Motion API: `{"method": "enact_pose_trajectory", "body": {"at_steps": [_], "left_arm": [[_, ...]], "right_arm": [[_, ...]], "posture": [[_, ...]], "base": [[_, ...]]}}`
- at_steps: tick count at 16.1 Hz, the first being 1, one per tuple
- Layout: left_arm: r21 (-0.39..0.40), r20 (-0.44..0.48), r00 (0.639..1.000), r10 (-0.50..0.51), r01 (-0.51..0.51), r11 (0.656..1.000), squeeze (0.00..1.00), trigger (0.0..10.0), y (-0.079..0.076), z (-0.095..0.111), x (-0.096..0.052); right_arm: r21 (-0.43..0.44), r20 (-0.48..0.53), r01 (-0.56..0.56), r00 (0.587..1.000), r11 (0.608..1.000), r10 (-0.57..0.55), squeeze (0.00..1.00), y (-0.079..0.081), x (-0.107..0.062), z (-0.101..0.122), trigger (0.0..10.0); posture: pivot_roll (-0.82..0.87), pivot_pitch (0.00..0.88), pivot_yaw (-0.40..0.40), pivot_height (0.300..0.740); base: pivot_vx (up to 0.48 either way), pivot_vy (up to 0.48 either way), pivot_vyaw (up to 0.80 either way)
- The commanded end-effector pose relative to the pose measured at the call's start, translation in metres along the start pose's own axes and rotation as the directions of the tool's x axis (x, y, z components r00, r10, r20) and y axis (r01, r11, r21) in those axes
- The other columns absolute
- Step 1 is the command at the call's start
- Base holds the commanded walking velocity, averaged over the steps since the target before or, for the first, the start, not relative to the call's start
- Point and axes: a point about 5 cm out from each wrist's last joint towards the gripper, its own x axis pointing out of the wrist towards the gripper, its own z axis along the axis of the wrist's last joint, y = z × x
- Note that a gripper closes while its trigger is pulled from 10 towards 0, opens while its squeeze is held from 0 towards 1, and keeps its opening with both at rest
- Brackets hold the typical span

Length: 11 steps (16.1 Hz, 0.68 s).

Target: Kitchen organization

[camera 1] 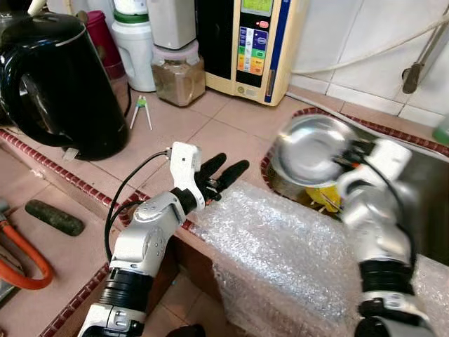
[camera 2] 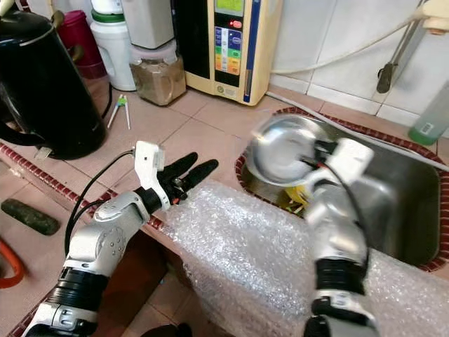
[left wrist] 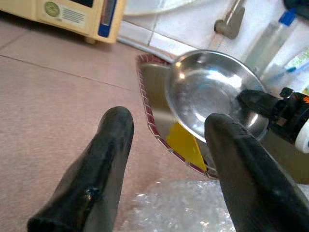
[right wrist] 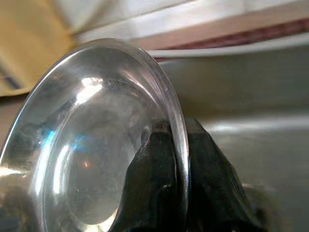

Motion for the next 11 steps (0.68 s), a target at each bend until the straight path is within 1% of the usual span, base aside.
{"method": "enact_pose_trajectory", "body": {"at_steps": [1, 2, 3, 4, 5, 6, 8, 9, 10, 11], "left_arm": [[0.033, -0.033, 0.999, -0.028, 0.030, 0.999, 1.00, 10.0, -0.003, -0.003, -0.002], [0.041, -0.042, 0.999, -0.034, 0.036, 0.999, 1.00, 10.0, -0.004, -0.004, -0.002], [0.054, -0.055, 0.998, -0.042, 0.045, 0.997, 1.00, 10.0, -0.004, -0.006, -0.003], [0.058, -0.060, 0.997, -0.045, 0.048, 0.997, 1.00, 10.0, -0.004, -0.006, -0.003], [0.100, -0.090, 0.995, -0.044, 0.053, 0.994, 1.00, 10.0, -0.004, -0.009, -0.004], [0.104, -0.112, 0.992, -0.056, 0.068, 0.992, 1.00, 10.0, -0.005, -0.013, -0.005], [0.105, -0.122, 0.990, -0.068, 0.081, 0.991, 1.00, 10.0, -0.006, -0.015, -0.005], [0.117, -0.128, 0.989, -0.077, 0.092, 0.989, 1.00, 10.0, -0.008, -0.016, -0.005], [0.137, -0.126, 0.989, -0.079, 0.096, 0.986, 1.00, 10.0, -0.008, -0.014, -0.004], [0.144, -0.120, 0.990, -0.079, 0.096, 0.985, 1.00, 10.0, -0.009, -0.012, -0.002]], "right_arm": [[-0.023, -0.001, 0.066, 0.998, 0.998, -0.066, 0.00, -0.011, 0.000, -0.002, 0.0], [-0.040, -0.007, 0.099, 0.995, 0.994, -0.099, 0.00, -0.016, 0.000, -0.003, 0.0], [-0.042, -0.022, 0.157, 0.987, 0.987, -0.158, 0.00, -0.025, 0.001, -0.006, 0.0], [-0.041, -0.034, 0.188, 0.981, 0.981, -0.189, 0.00, -0.030, 0.000, -0.009, 0.0], [-0.029, -0.070, 0.257, 0.963, 0.966, -0.259, 0.00, -0.041, -0.001, -0.017, 0.0], [-0.021, -0.104, 0.295, 0.950, 0.955, -0.296, 0.00, -0.046, -0.002, -0.024, 0.0], [-0.043, -0.141, 0.327, 0.933, 0.944, -0.330, 0.00, -0.050, -0.003, -0.032, 0.0], [-0.055, -0.170, 0.335, 0.925, 0.941, -0.340, 0.30, -0.052, -0.005, -0.038, 4.3], [-0.051, -0.189, 0.342, 0.919, 0.938, -0.345, 1.00, -0.052, -0.006, -0.042, 10.0], [-0.074, -0.207, 0.346, 0.912, 0.935, -0.354, 1.00, -0.052, -0.007, -0.048, 10.0]], "posture": [[0.06, 0.067, 0.055, 0.740], [0.06, 0.067, 0.055, 0.740], [0.06, 0.066, 0.056, 0.740], [0.06, 0.066, 0.057, 0.740], [0.06, 0.065, 0.058, 0.740], [0.06, 0.062, 0.061, 0.740], [0.06, 0.061, 0.062, 0.740], [0.06, 0.059, 0.065, 0.740], [0.06, 0.059, 0.065, 0.740], [0.06, 0.059, 0.066, 0.740]], "base": [[0.000, 0.000, 0.00], [0.000, 0.000, 0.00], [0.000, 0.000, 0.00], [0.000, 0.000, 0.00], [0.000, 0.000, 0.00], [0.000, 0.000, 0.00], [0.000, 0.000, 0.00], [0.000, 0.000, 0.00], [0.000, 0.000, 0.00], [0.000, 0.000, 0.00]]}}
